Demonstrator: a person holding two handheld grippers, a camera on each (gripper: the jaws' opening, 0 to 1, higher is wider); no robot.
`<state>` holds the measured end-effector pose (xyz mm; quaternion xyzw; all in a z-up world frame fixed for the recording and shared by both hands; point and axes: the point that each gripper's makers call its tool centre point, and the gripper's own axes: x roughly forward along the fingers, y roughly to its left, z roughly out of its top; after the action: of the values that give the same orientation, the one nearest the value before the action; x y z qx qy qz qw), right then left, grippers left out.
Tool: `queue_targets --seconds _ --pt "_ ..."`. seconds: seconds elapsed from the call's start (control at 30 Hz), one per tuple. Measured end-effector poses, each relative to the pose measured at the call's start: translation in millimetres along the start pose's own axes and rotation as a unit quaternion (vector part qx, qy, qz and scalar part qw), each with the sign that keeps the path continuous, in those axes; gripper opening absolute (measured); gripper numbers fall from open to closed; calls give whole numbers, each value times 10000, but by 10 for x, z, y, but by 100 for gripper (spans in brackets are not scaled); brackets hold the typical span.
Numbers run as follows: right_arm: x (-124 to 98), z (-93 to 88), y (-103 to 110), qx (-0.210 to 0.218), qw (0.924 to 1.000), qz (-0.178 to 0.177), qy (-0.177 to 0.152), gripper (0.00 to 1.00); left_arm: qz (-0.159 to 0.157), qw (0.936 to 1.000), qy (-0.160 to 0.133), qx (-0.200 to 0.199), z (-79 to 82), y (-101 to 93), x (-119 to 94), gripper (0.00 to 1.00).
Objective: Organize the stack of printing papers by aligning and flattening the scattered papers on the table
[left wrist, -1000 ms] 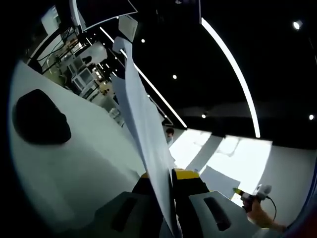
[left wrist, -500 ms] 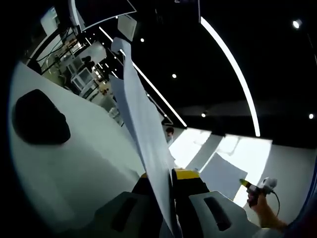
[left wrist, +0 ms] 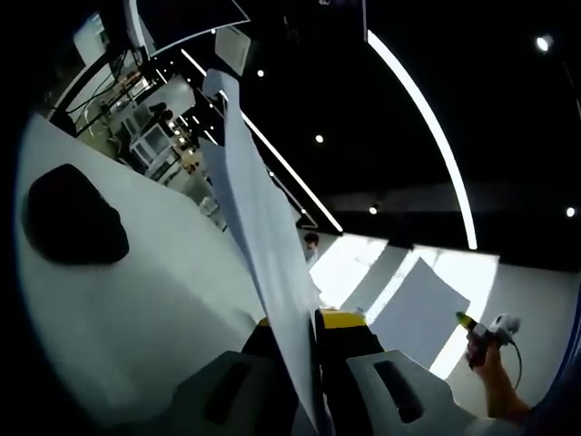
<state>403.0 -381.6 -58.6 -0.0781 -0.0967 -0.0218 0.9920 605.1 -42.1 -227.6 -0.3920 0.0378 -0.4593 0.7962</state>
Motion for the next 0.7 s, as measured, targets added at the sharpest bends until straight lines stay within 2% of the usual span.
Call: queue_targets --seconds 0.4,0.7 --pt "-92 218 125 -33 9997 79 -220 0 -1 10000 -16 8 2 -5 -5 8" --pt "-179 472 334 -25 9983 341 -466 0 8 10000 -57 -1 11 -5 -12 8"
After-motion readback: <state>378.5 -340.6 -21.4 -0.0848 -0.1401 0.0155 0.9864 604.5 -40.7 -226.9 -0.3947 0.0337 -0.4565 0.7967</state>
